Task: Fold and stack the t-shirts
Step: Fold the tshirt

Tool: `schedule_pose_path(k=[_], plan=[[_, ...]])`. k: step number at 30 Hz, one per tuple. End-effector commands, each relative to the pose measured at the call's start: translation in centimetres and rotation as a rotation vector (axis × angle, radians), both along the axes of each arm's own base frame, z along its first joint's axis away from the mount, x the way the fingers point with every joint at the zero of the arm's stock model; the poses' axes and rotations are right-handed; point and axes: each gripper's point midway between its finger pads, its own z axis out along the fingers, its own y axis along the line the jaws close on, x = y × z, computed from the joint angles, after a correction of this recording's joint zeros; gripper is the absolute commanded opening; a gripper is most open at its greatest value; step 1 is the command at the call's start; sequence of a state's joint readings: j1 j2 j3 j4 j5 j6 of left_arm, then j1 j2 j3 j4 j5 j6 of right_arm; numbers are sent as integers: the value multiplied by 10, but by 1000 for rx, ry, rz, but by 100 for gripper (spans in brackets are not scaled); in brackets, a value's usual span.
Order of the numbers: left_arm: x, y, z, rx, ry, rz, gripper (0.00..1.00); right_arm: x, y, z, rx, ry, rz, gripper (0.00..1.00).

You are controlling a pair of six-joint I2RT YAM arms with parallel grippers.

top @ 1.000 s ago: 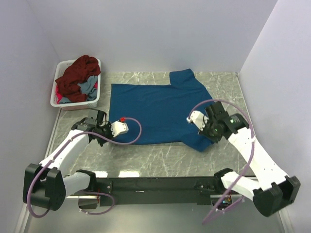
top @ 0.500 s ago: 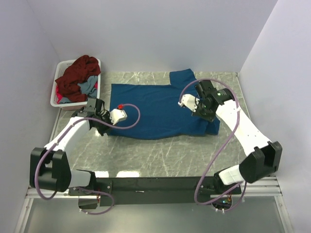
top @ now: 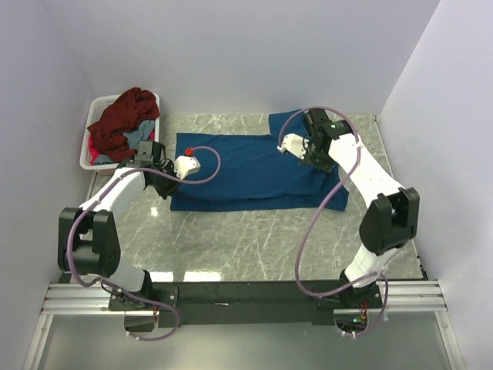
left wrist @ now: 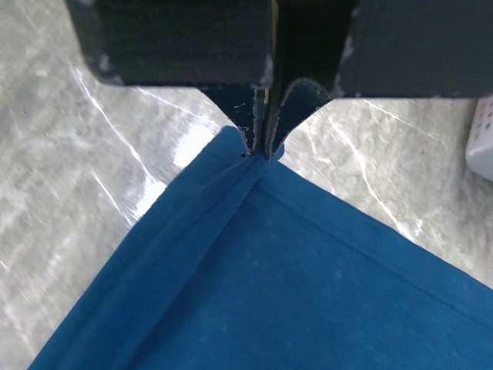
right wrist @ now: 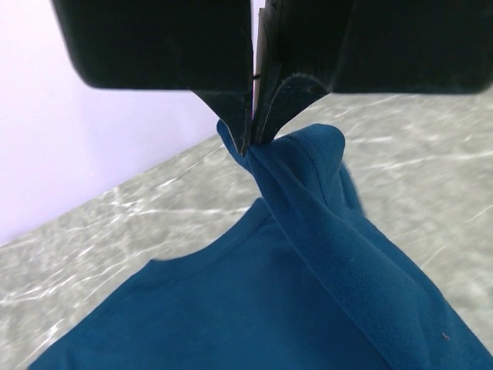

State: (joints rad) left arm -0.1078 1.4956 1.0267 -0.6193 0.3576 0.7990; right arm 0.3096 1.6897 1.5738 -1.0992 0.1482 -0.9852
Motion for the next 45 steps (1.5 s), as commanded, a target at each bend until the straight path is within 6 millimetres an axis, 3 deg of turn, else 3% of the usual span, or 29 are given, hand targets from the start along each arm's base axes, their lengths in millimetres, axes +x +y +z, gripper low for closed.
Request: schedule_pose_path(k=[1,11,26,35,39,40,41,45], plan=[[21,-6,14,-39,-58,9,1,33,-3,17,-15,-84,23,0],[38,1,12,-32,-73,56,0,72,6,2,-31,-74,51,0],[61,8,10,-18,-92,91,0,99,5,-8,-58,-79,53,0],[72,14,-1,8,-92,132,1,114,4,-15,-65,-102,43,0],[82,20,0,-12,-96,214,16,130,0,-5,-45,-168,-4,41],[86,20,6,-41,-95,251,26,138,-2,5,-26,-197,-24,45],[85,24,8,-59,-80,278,31,140,-5,10,2,-210,-63,58],[76,21,28,-170,-30,321,52,133,-26,32,135,-186,-209,61]])
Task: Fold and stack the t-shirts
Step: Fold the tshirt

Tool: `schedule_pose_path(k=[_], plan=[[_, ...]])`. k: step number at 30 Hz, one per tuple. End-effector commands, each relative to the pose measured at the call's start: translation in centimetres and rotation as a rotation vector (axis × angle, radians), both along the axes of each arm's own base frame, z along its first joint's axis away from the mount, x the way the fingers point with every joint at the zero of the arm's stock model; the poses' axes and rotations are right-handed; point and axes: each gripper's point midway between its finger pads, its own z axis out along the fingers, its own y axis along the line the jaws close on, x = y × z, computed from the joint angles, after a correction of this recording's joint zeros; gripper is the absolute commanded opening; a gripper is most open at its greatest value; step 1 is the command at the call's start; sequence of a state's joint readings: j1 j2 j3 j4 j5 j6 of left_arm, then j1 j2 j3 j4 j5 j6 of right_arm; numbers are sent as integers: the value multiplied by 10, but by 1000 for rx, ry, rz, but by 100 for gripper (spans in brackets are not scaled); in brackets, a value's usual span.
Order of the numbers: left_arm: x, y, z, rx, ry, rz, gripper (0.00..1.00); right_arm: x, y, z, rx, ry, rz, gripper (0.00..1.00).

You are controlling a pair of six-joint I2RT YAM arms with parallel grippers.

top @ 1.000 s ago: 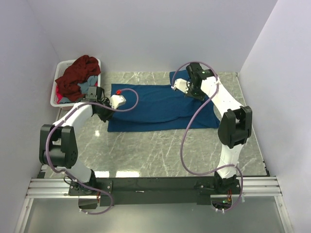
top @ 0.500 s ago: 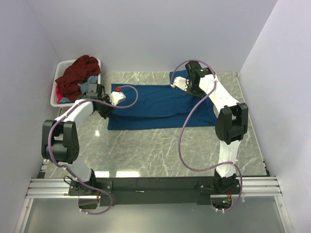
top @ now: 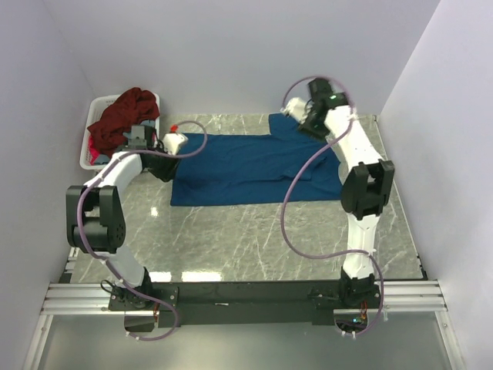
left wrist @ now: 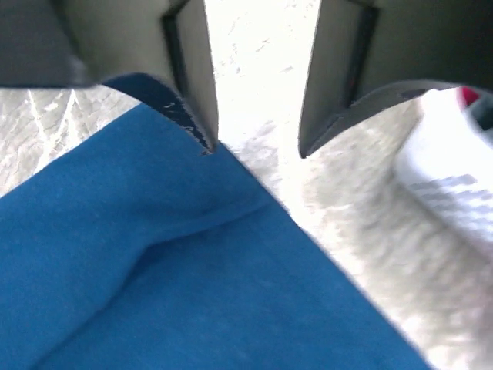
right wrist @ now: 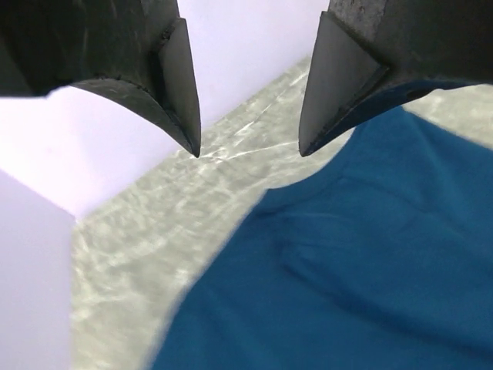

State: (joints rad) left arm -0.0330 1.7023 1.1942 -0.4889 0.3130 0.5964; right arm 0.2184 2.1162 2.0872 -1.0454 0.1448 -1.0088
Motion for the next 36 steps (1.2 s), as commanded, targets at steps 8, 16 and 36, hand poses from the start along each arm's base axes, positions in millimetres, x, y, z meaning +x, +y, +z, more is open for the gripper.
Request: schedule_pose_path(k=[8,16,36], plan=[[-55,-9,18,-227,111,109,65,-107,-55,-4,560,333,-454,60],[-72,-3,-18,-232,218,196,69,-141,-65,-56,678,452,-593,61],[-66,-10,-47,-296,351,242,67,-142,-75,-125,639,522,-683,55]])
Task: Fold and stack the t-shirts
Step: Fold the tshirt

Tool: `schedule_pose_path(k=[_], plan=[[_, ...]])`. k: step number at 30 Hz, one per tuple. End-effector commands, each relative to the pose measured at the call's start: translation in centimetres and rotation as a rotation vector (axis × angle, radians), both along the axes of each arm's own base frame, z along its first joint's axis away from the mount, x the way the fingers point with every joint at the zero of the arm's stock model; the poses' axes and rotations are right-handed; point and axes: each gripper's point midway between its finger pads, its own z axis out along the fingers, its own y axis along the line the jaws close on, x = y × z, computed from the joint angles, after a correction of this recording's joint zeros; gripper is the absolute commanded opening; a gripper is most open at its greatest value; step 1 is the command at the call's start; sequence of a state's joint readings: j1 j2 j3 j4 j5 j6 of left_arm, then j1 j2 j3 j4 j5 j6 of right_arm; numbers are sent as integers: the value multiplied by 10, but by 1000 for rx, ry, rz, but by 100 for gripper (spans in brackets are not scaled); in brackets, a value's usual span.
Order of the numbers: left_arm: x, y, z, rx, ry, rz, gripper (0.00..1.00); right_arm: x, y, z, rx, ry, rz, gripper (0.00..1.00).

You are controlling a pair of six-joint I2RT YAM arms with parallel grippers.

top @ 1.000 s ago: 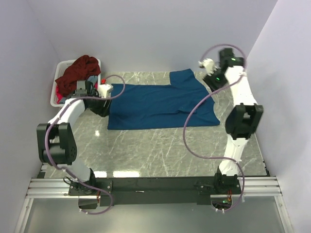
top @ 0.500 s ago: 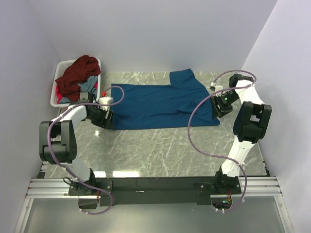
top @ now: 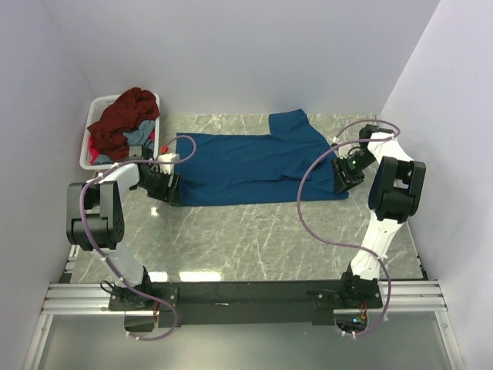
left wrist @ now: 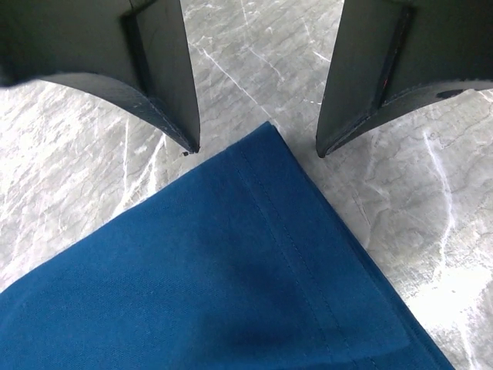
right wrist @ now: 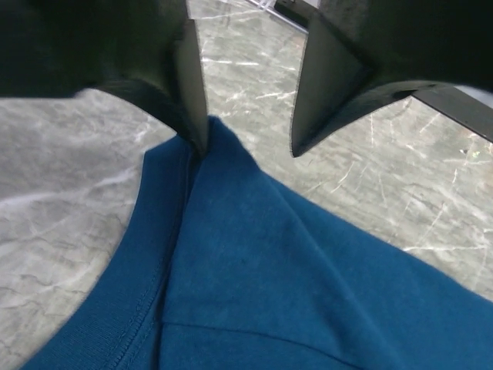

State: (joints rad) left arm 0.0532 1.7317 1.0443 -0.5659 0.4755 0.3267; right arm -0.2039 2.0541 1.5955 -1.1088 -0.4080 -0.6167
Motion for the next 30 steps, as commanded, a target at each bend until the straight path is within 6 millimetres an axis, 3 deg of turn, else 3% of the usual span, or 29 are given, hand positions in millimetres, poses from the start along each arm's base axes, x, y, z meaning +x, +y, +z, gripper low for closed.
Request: schedule_pose_path(k=[1,4,10,12,16,18,25,30], plan=[[9,-5,6,-39,-7,10,67,2,-3,-7,-1,2,-22,52],[11,-7,9,-55,-7,10,63,1,-1,-7,11,10,-21,44],[12,-6,12,-65,-5,15,45,4,0,-3,32,14,-36,31],[11,-6,13,-72,0,16,36,2,-1,-5,32,21,-38,25],[10,-3,13,-75,7,22,13,0,-8,-5,24,30,-53,0],[9,0,14,-71,12,21,2,0,-14,-3,10,27,-57,0],[-5,15,16,-35,28,23,1,-14,-38,5,-45,44,-70,0],[-30,15,9,-21,89,-7,1,-47,-41,-7,-81,112,-32,0]])
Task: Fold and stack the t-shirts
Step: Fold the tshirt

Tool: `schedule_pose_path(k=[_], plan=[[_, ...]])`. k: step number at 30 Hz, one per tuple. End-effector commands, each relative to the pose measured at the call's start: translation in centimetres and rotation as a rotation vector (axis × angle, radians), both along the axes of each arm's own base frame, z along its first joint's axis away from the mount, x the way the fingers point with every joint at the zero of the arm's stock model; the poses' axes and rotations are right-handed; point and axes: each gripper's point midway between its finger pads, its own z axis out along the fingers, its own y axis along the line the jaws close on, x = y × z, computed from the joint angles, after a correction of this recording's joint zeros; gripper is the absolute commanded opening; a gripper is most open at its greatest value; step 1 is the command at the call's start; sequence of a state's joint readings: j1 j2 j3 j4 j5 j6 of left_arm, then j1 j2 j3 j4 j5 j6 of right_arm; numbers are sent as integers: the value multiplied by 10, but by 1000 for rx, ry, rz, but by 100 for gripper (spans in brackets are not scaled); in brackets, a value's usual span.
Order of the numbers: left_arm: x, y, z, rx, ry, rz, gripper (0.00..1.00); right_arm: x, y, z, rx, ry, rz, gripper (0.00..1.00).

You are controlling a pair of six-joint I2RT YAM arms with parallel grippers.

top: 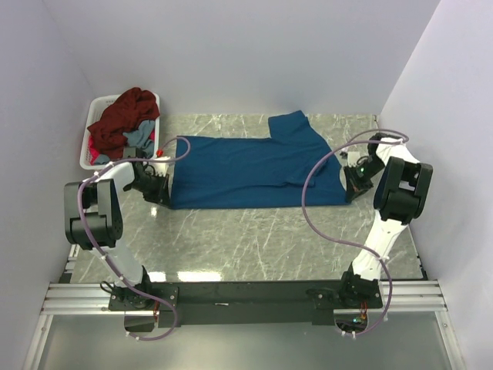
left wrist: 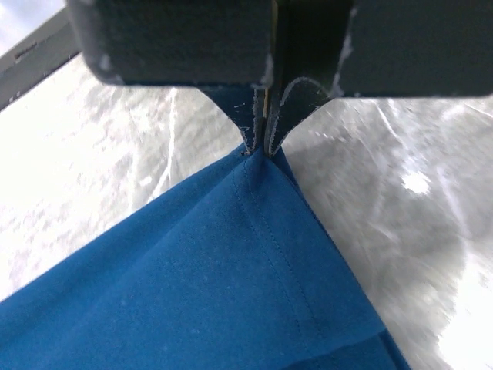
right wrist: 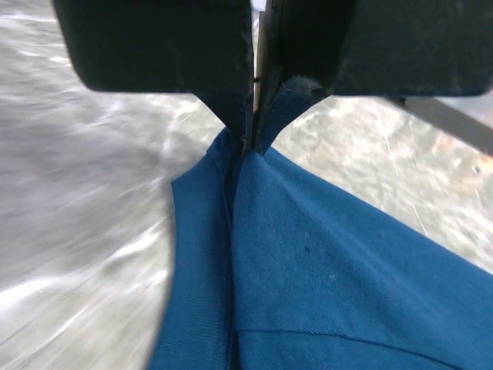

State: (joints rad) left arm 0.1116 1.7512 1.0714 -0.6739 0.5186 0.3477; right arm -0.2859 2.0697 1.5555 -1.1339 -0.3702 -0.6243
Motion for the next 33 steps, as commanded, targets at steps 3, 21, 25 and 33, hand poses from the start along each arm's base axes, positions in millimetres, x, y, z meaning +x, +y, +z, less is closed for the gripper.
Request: schedule_pose_path(k=[3,21,25,33], plan=[[-30,5,4,35,33,-43,1,-43,-12,0,-83,63,68,0],[-16,-24,104,-52,-348,-235,66,-25,24,96,109,-157,81,70],[4,-89,144,-164,-560,-368,59,8,41,103,198,-218,-4,56],[22,-264,161,-292,-813,-768,45,3,73,64,392,-46,-143,24]])
